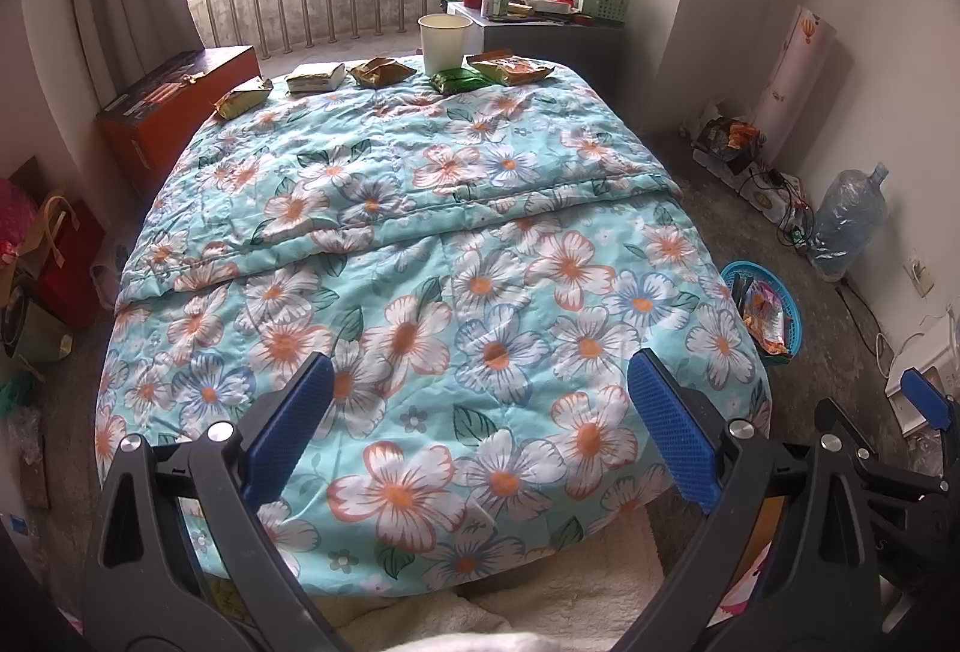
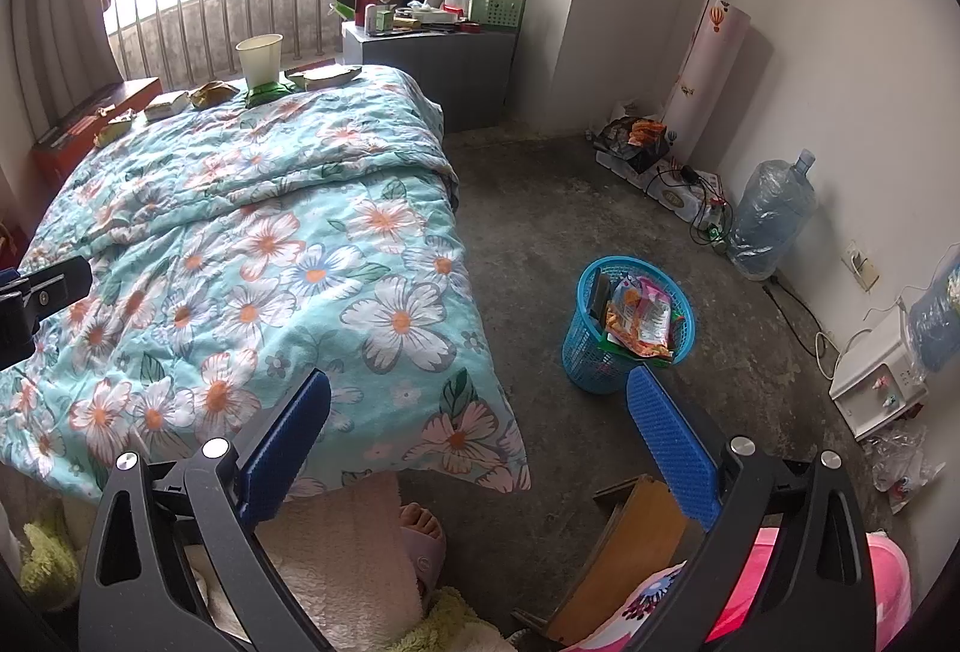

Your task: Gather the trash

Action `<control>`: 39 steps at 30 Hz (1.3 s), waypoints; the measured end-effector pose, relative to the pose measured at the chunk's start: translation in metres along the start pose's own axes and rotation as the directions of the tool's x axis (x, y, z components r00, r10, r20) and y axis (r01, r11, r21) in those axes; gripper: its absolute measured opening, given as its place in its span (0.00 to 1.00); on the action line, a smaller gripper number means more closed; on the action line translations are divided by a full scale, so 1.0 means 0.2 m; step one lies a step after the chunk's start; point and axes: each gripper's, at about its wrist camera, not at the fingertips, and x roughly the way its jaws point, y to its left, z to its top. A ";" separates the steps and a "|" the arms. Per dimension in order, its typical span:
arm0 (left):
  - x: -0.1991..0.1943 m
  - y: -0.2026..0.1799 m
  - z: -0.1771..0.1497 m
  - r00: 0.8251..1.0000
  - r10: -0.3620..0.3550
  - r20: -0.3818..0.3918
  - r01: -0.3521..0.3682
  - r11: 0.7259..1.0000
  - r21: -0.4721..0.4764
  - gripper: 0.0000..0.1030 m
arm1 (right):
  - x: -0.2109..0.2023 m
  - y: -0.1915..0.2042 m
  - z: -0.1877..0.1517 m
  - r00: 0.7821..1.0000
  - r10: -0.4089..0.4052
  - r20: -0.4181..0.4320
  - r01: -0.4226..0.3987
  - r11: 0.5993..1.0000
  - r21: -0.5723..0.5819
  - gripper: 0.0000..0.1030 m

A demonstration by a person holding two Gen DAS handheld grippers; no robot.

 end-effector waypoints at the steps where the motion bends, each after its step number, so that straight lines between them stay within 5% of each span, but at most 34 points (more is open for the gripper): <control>1: 0.00 0.00 0.00 1.000 0.000 0.000 0.000 1.000 0.000 0.92 | 0.00 0.00 0.00 1.000 0.000 0.000 0.000 1.000 0.000 0.94; 39: 0.00 0.00 0.00 1.000 0.000 -0.001 0.000 1.000 -0.001 0.92 | 0.00 0.02 0.02 1.000 0.001 0.004 -0.001 1.000 0.004 0.94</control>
